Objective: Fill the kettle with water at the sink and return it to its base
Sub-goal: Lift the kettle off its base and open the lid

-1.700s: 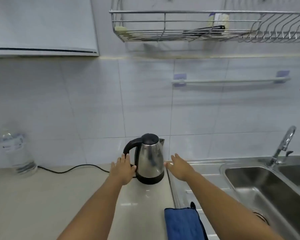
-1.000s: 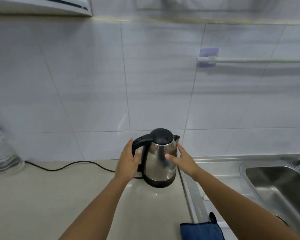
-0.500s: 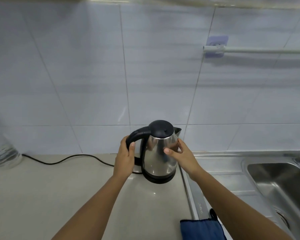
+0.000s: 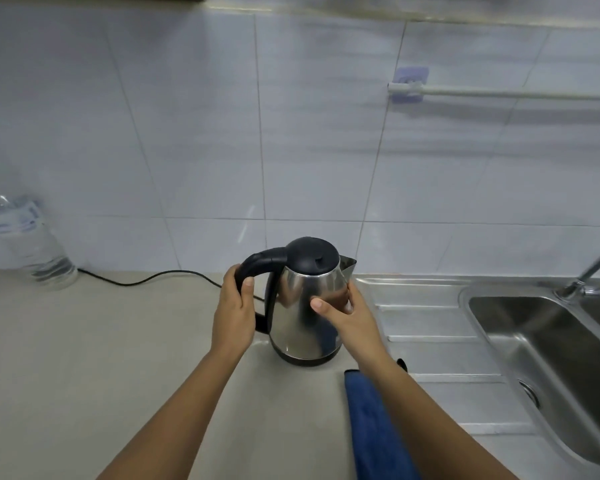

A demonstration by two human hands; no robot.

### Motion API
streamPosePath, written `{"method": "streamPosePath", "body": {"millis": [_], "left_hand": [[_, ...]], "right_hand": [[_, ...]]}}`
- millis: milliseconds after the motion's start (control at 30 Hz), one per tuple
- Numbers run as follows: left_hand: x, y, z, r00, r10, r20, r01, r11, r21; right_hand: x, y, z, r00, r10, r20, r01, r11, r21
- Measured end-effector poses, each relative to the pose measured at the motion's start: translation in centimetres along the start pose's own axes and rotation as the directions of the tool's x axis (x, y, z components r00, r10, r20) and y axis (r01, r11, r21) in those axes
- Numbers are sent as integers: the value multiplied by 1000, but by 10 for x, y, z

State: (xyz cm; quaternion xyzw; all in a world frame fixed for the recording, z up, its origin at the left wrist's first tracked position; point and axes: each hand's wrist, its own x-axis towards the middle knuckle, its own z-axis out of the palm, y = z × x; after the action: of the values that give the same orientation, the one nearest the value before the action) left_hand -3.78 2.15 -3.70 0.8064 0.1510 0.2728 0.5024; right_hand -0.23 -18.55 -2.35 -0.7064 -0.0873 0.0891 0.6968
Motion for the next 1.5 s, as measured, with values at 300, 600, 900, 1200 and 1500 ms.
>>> {"method": "streamPosePath", "body": {"millis": [300,600,900,1200,1500], "left_hand": [[-88,-27,-29,999,-53,5,53,998,-19],[-119,-36,-37,996,-79,40,79,997,-9],[-118,-18,-51,993,-70,94,60,993,105],[-90,71,2,911,213,353,-390,723,571],[-87,65,13,913,237,333,-400,684,610]], "right_hand": [[-84,40,9,999,49,1,-49,999,-13],[-116,55,10,998,52,-18,-53,997,-61],[-120,48,2,996,86,35,-83,994,-77],[-121,36,2,997,48,58,-37,985,-168],[-118,51,3,997,70,21,-61,961,-270]]}}
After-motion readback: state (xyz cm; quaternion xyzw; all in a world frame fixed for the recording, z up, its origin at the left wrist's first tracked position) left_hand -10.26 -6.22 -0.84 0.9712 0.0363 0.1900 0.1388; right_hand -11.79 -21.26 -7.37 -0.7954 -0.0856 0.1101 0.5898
